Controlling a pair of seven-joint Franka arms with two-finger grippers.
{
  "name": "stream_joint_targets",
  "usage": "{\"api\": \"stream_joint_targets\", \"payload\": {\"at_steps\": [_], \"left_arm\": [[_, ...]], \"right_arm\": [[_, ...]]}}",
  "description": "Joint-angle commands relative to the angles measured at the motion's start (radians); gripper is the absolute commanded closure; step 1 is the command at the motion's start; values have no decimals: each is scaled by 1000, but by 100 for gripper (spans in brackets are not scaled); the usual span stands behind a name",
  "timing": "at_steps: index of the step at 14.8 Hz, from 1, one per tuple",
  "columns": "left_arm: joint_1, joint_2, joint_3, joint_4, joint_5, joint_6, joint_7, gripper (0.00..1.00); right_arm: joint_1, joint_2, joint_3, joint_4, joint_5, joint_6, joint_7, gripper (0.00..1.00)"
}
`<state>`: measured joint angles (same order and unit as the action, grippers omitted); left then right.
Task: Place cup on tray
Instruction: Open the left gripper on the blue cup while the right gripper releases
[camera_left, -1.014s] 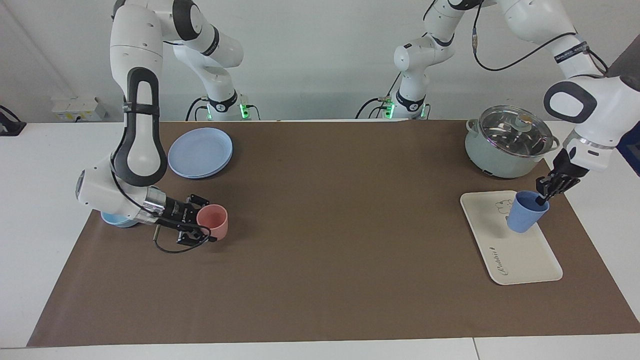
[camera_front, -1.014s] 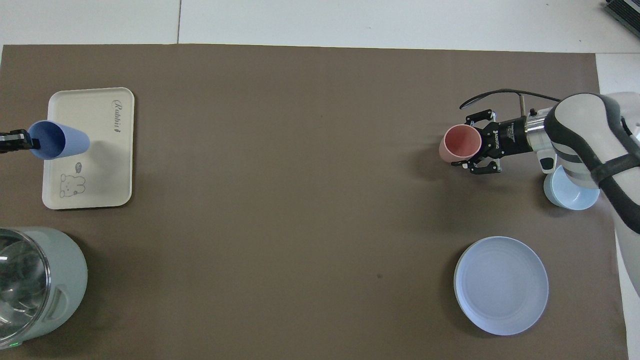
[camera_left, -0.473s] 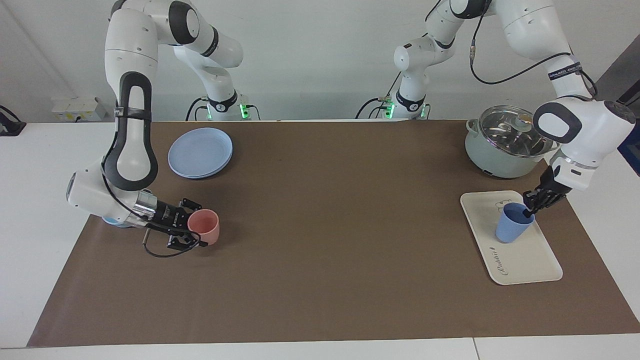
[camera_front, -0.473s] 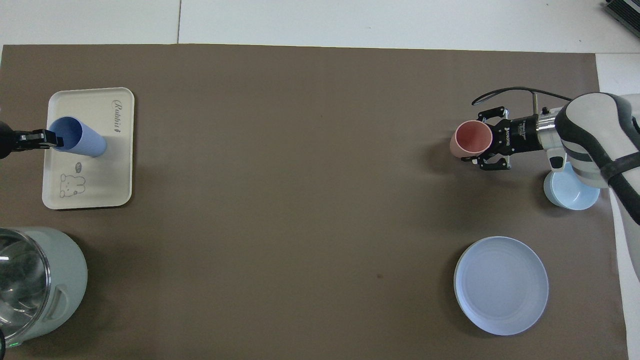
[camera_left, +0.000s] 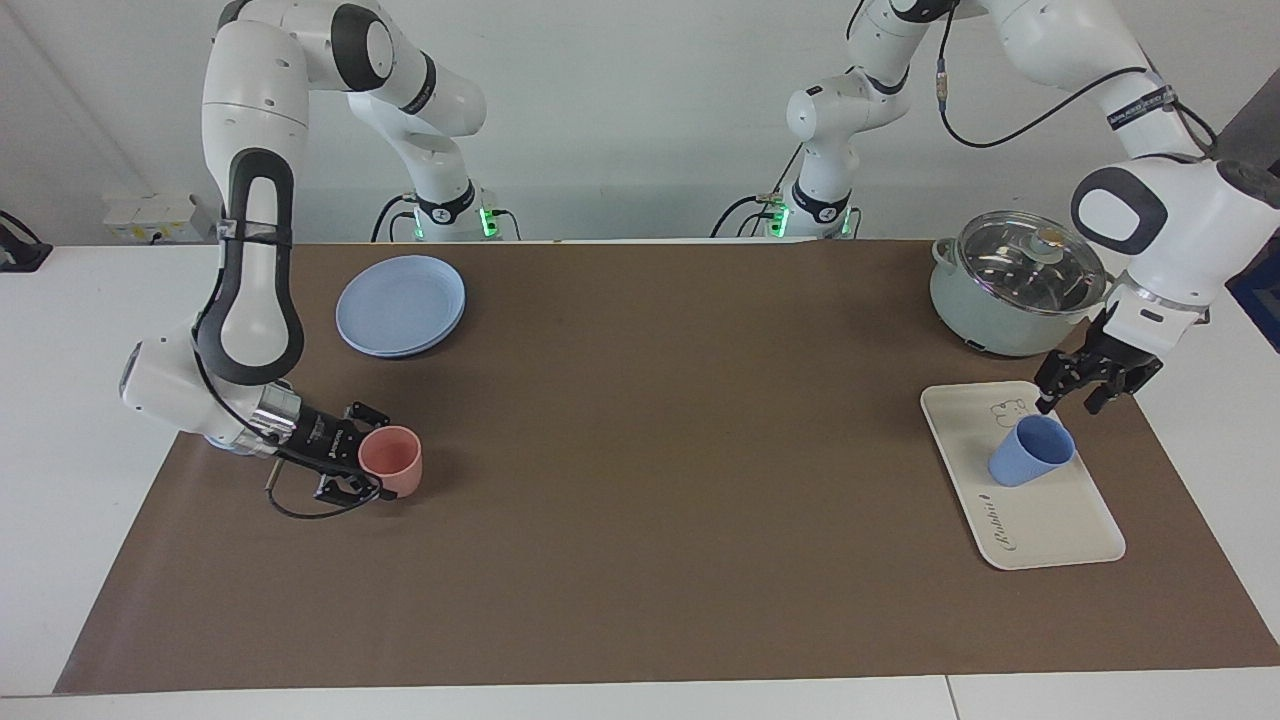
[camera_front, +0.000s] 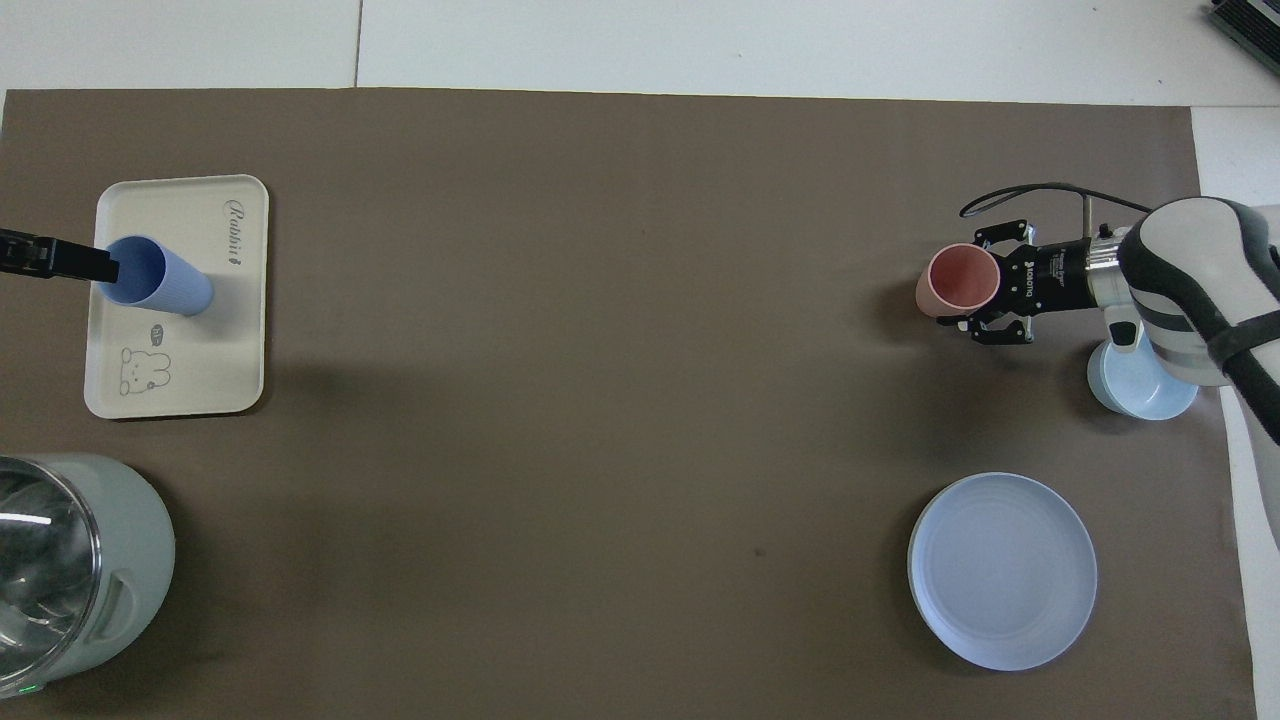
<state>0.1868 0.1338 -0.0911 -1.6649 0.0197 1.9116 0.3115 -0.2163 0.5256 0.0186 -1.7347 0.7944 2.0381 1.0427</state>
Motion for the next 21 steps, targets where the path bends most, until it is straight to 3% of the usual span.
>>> {"api": "stream_joint_targets", "payload": {"at_steps": [1, 6, 10, 12, 15, 17, 21], "left_arm": [[-91, -69, 10, -12, 59, -116, -23, 0], [-239, -157, 2, -30, 51, -313, -211, 0], [-244, -181, 2, -85, 5, -287, -235, 0], [-239, -186, 10, -67, -4, -289, -268, 0], [-240, -183, 13, 37, -3, -368, -269, 0], [-240, -186, 11, 30, -7, -356, -272, 0], [-240, -207, 13, -19, -7, -310, -272, 0]], "right_arm": [[-12, -12, -15, -22, -14, 22, -12, 8], [-12, -82, -51, -39, -96, 13, -220, 6], [-14, -186, -51, -55, -417, -44, -505, 1], [-12, -237, -51, -54, -431, -97, -721, 1], [9, -312, -49, -49, -464, -197, -1033, 1], [17, -352, -36, -37, -536, -257, -1131, 1], [126, -462, -36, -37, -722, -289, -1142, 1]]}}
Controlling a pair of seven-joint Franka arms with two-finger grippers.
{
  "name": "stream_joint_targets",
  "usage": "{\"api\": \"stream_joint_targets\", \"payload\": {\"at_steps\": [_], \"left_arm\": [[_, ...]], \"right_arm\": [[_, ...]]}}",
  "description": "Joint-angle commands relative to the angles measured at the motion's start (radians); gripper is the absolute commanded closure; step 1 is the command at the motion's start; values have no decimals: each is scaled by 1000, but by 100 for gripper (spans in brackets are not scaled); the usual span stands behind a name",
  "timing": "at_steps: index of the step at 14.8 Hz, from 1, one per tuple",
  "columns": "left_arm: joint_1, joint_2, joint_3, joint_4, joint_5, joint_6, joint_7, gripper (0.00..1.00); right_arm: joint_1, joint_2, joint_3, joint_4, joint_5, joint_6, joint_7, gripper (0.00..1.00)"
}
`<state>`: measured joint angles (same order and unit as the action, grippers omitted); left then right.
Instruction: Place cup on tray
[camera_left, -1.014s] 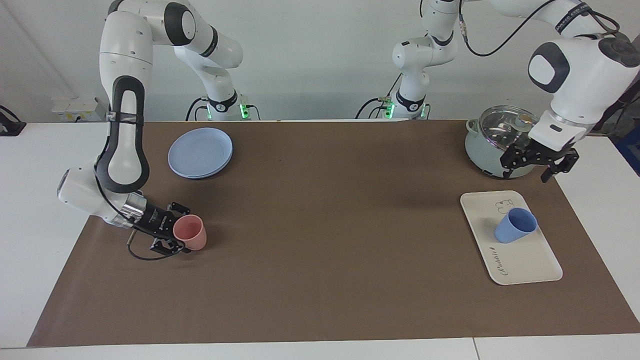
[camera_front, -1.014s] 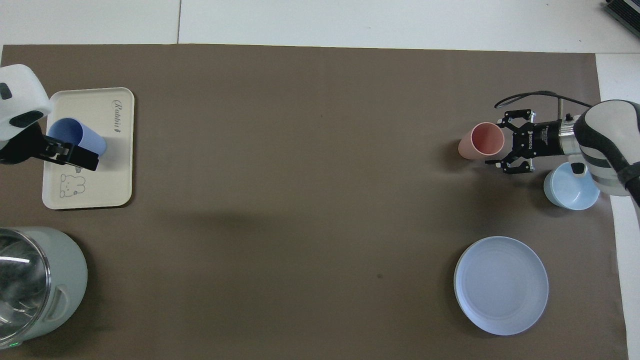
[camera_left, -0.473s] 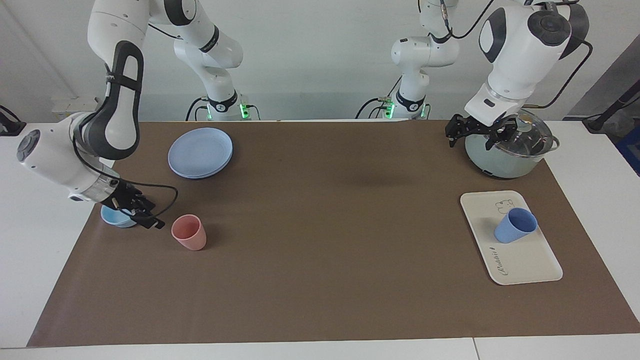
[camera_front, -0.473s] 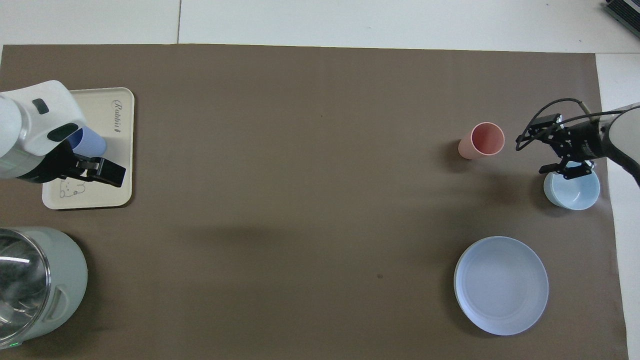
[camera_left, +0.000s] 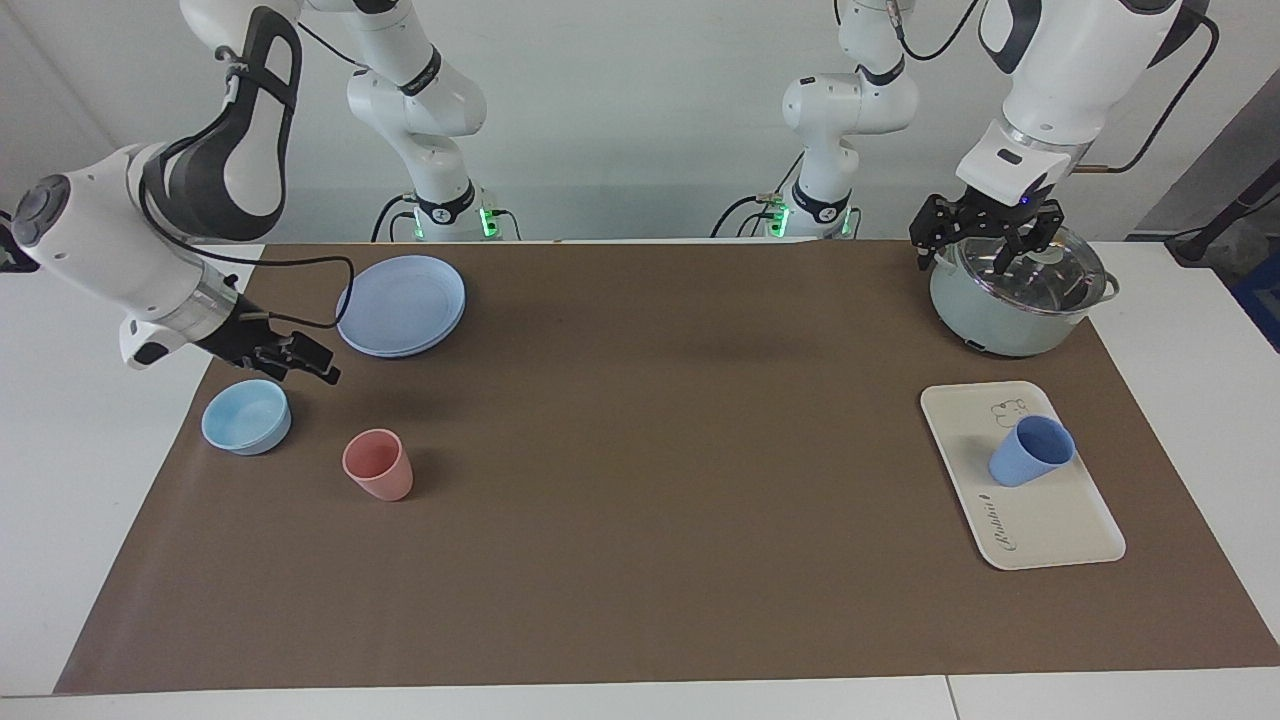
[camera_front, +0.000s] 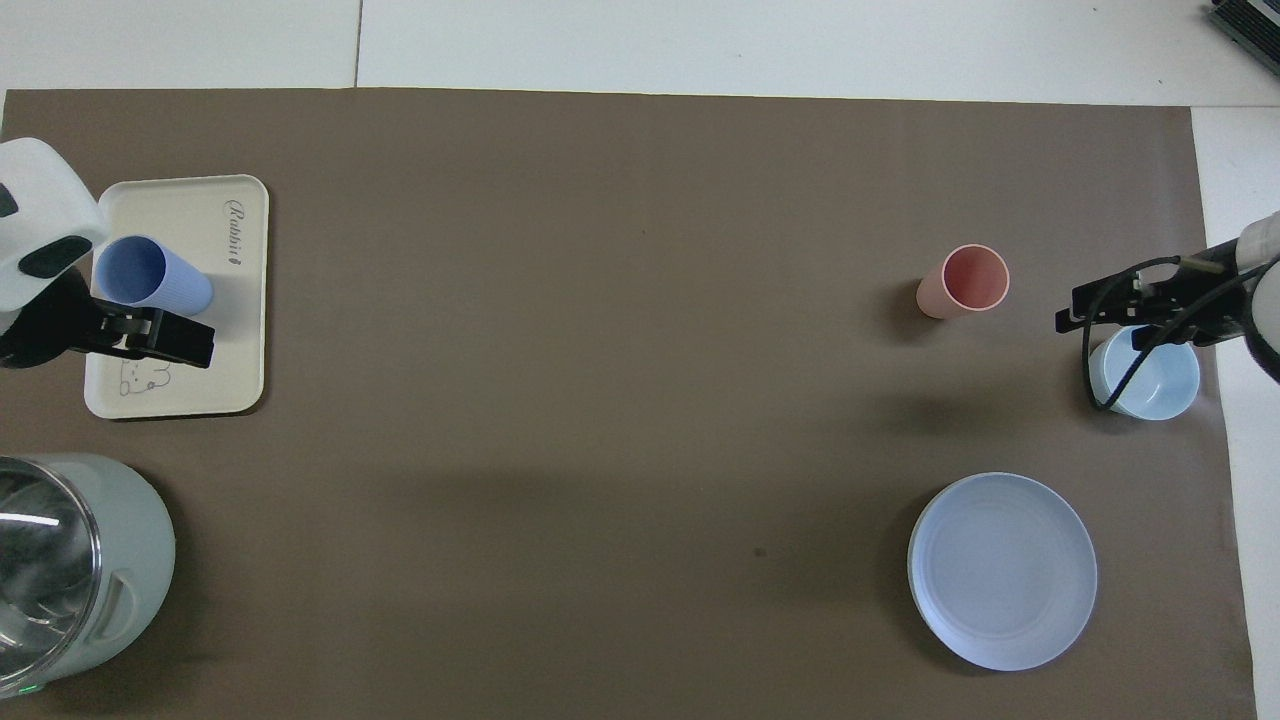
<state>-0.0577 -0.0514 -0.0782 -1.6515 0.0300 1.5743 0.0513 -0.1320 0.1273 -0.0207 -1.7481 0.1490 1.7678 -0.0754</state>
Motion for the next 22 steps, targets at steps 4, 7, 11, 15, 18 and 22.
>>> {"api": "stream_joint_targets", "payload": {"at_steps": [4, 7, 11, 15, 18, 22], "left_arm": [[-8, -30, -5, -62, -36, 81, -34, 0], [-7, -16, -3, -2, -51, 0, -41, 0], [-7, -16, -5, 1, -26, -19, -30, 0], [-8, -22, -8, -11, -12, -16, -30, 0], [1, -25, -9, -22, -13, -3, -31, 0], [-5, -28, -9, -33, -13, 0, -31, 0]], "right_arm": [[75, -123, 7, 8, -106, -36, -24, 1], [117, -110, 10, 116, -158, -131, -15, 1], [163, -54, 8, 309, -232, -267, -9, 1], [202, -63, 10, 309, -215, -266, 26, 1], [197, -81, 15, 285, -213, -297, 131, 1], [183, -107, 8, 245, -188, -333, 131, 1]]}}
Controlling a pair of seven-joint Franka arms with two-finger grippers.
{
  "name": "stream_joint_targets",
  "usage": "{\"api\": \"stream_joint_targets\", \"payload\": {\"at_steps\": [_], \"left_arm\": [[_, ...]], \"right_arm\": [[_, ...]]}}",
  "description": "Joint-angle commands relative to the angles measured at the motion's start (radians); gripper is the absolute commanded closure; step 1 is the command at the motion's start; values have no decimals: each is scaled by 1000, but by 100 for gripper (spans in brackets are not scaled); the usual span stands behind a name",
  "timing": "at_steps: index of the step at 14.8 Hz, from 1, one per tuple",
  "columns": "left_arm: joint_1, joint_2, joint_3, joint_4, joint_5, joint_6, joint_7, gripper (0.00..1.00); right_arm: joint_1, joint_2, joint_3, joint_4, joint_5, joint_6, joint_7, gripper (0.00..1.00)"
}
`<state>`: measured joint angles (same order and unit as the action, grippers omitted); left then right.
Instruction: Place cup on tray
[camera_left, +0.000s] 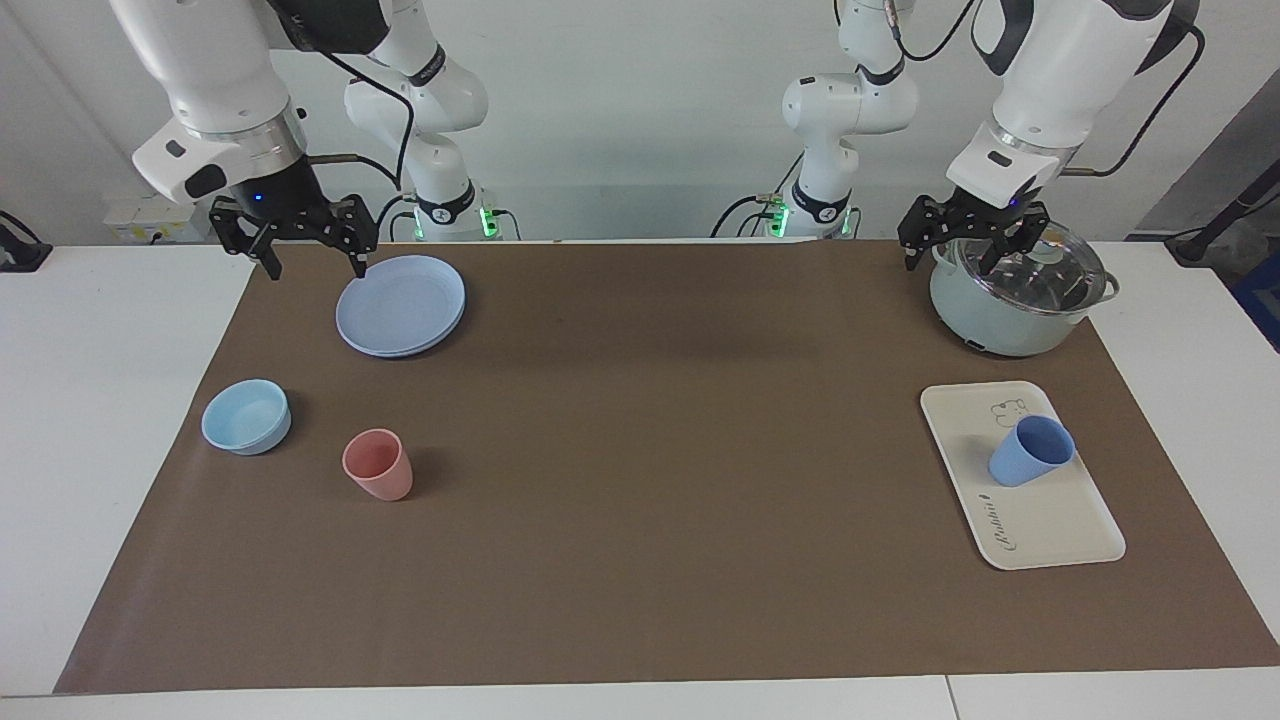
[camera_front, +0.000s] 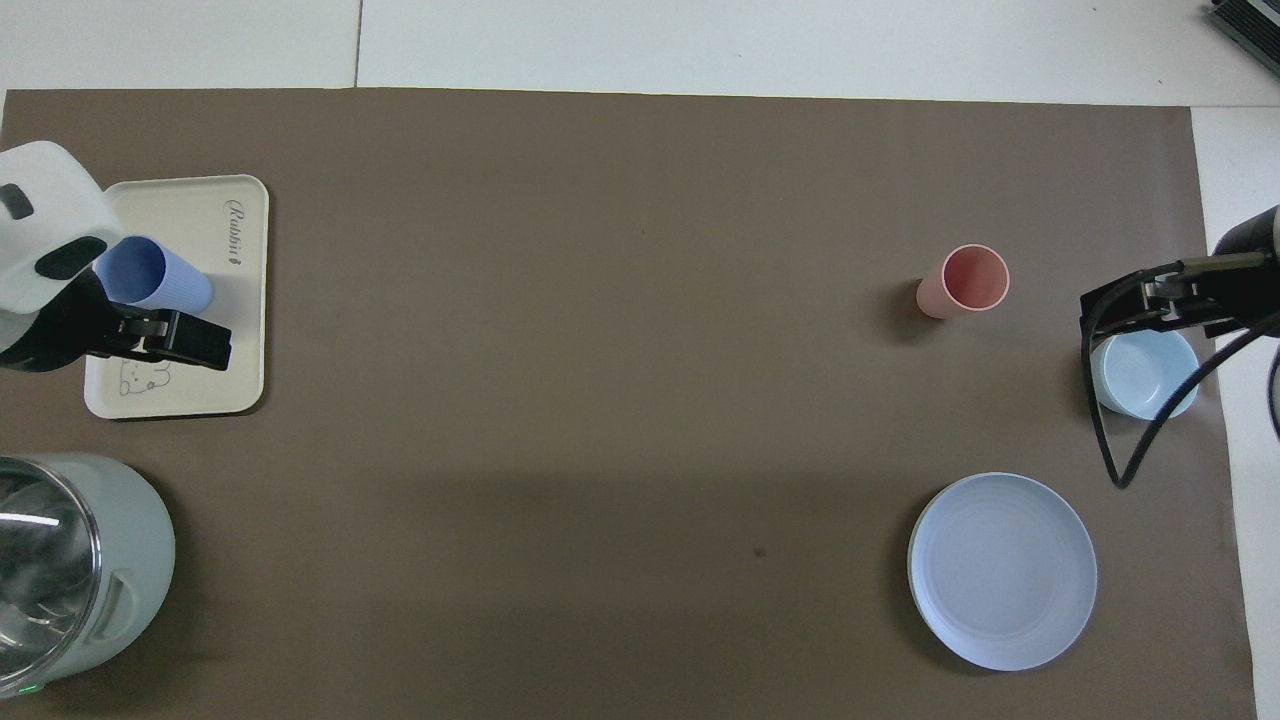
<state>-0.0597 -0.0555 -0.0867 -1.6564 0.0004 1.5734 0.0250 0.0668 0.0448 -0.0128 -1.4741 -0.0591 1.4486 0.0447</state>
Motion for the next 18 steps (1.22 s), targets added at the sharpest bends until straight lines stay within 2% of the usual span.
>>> {"api": "stream_joint_targets", "payload": {"at_steps": [1, 11, 18], "left_arm": [[-3, -24, -1, -28, 16, 0, -7, 0], [-6, -27, -1, -31, 16, -3, -16, 0], [-6, -27, -1, -33, 16, 8, -17, 0]], "right_arm": [[-30, -25, -1, -29, 50, -27, 12, 1], [-41, -35, -3, -32, 50, -31, 20, 1], [-42, -75, -3, -87, 59, -13, 26, 1]]}}
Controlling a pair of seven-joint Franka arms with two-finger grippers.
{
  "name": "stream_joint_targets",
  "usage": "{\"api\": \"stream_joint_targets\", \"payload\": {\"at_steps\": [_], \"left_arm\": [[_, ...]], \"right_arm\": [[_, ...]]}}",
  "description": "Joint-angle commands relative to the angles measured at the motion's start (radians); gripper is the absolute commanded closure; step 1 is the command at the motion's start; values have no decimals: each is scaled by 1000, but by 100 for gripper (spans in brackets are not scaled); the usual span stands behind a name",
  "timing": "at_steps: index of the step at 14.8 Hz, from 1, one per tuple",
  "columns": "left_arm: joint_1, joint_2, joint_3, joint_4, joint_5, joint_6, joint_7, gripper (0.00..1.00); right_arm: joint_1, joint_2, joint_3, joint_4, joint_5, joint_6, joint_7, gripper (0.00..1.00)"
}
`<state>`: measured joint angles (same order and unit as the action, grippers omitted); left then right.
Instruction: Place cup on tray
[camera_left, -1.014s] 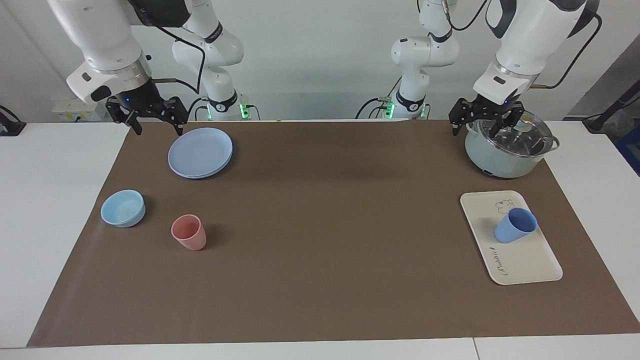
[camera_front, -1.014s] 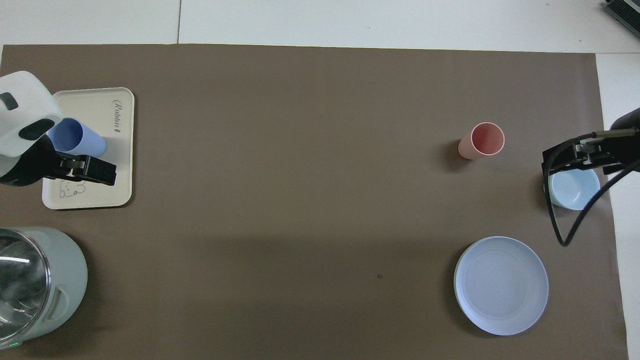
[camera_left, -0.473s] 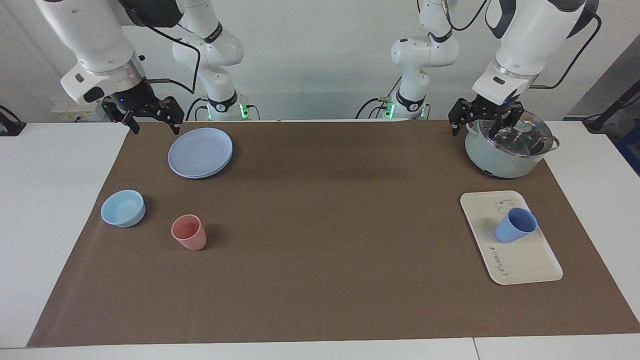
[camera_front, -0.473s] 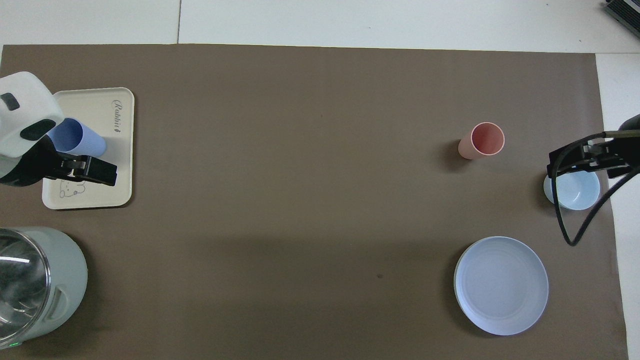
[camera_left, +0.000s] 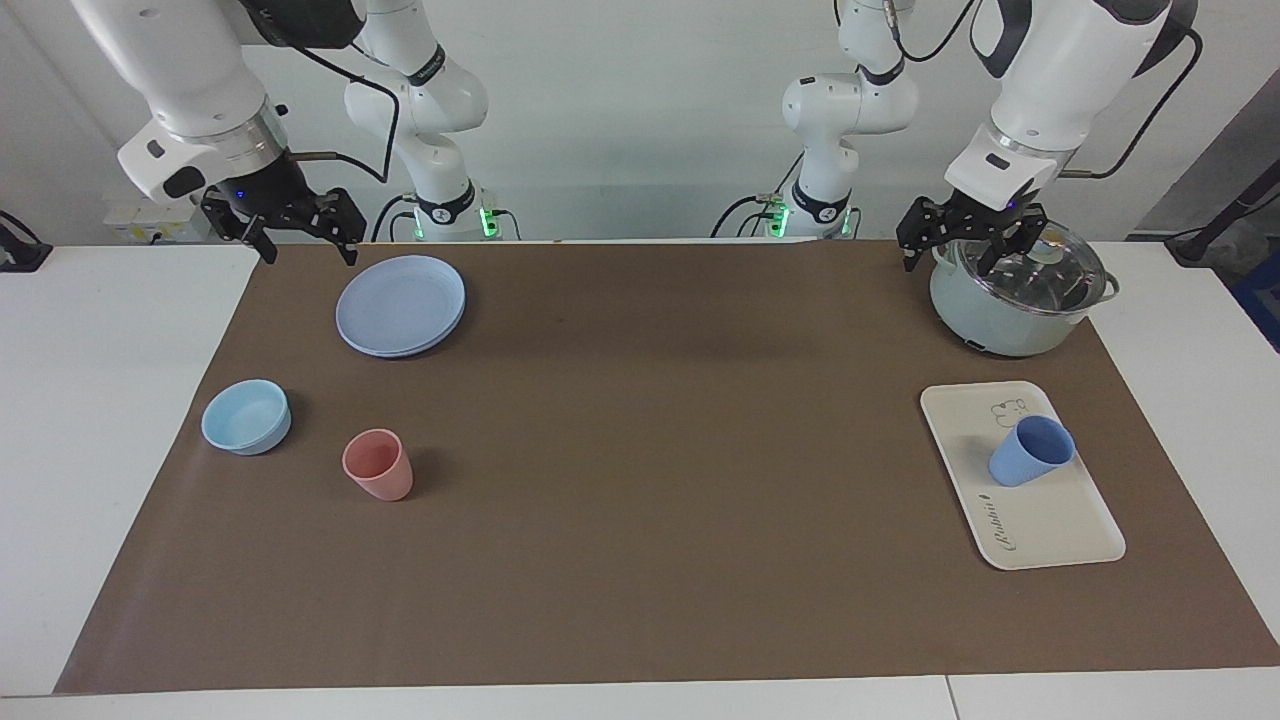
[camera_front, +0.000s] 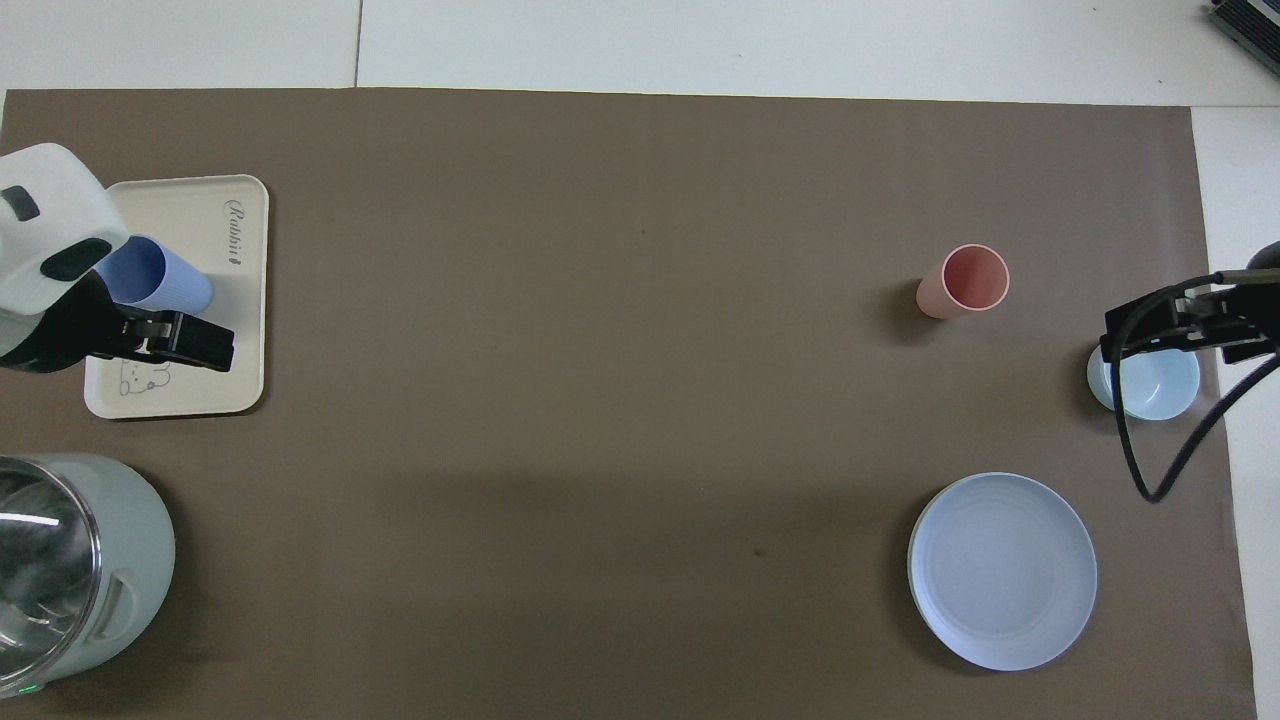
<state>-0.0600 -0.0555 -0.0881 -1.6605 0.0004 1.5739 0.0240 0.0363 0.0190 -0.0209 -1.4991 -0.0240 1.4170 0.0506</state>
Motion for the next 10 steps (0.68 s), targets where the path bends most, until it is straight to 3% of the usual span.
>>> {"api": "stream_joint_targets", "payload": {"at_steps": [1, 10], "left_arm": [[-6, -27, 1, -34, 16, 8, -16, 0], [-6, -35, 1, -41, 16, 20, -6, 0]], "right_arm": [[-10, -59, 6, -76, 24, 29, 18, 1], [-10, -70, 7, -93, 26, 49, 15, 1]]}}
